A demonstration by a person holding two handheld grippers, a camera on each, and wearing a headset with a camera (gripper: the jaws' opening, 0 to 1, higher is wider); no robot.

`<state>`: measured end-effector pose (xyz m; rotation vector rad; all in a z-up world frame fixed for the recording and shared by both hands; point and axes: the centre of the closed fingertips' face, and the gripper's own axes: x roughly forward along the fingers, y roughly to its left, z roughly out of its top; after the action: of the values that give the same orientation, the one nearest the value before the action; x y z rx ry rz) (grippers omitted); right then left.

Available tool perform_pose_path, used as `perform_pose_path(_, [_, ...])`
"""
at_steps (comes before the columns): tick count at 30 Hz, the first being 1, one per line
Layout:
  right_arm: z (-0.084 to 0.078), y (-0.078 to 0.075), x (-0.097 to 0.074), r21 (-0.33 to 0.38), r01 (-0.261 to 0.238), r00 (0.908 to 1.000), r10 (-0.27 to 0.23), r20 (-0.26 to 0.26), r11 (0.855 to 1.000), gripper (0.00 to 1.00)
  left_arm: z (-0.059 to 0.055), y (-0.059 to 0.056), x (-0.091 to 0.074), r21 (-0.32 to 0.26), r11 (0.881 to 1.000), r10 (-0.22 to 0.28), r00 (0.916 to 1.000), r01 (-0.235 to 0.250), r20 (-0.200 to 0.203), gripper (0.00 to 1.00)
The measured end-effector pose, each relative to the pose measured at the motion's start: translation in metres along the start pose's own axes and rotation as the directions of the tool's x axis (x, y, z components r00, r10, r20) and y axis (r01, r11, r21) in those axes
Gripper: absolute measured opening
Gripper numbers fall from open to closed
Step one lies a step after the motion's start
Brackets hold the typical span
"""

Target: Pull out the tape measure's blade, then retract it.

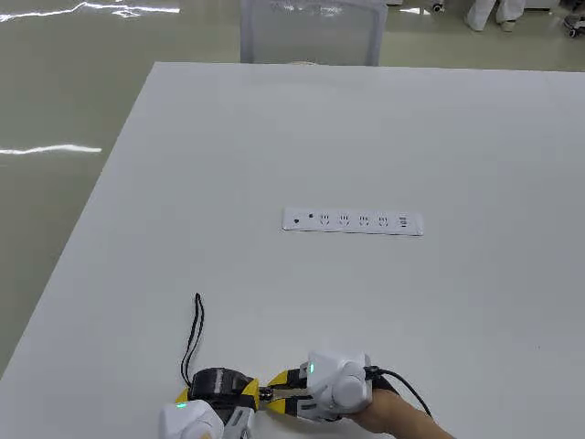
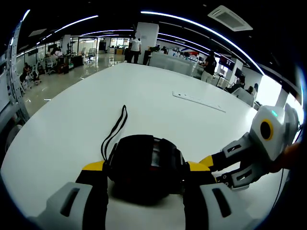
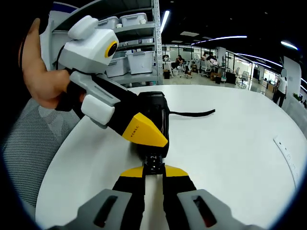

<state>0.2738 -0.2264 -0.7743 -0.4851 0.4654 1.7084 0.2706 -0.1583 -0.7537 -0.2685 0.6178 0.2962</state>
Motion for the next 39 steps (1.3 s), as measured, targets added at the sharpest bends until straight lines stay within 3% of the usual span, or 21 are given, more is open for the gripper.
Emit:
perform_pose_path(11, [0.008,0.001,0.014,-0.019,-0.010,1.0000,0.010,0.000,1.000,0.12,0.000,0.000,0.000,-0.005,1.000,-0.007,1.0000,0.007,-0.001,0.61])
perform_pose_path(18, [0.006,0.000,0.013,-0.018,-0.013,0.9999,0.013,-0.007,1.000,0.12,-0.001,0.000,0.000,0.000,1.000,-0.004,1.0000,0.004,0.000,0.61])
perform_pose_path(29, [0.000,0.004,0.016,-0.008,-0.005,0.9995,0.004,-0.030,1.000,0.14,-0.005,-0.004,0.000,0.062,0.998,0.000,0.9999,0.001,-0.010,0.63])
perform_pose_path(39, [0.000,0.003,0.017,-0.003,0.011,0.9994,-0.012,-0.032,1.000,0.14,-0.005,-0.004,0.000,0.057,0.998,-0.002,0.9998,0.003,-0.018,0.64])
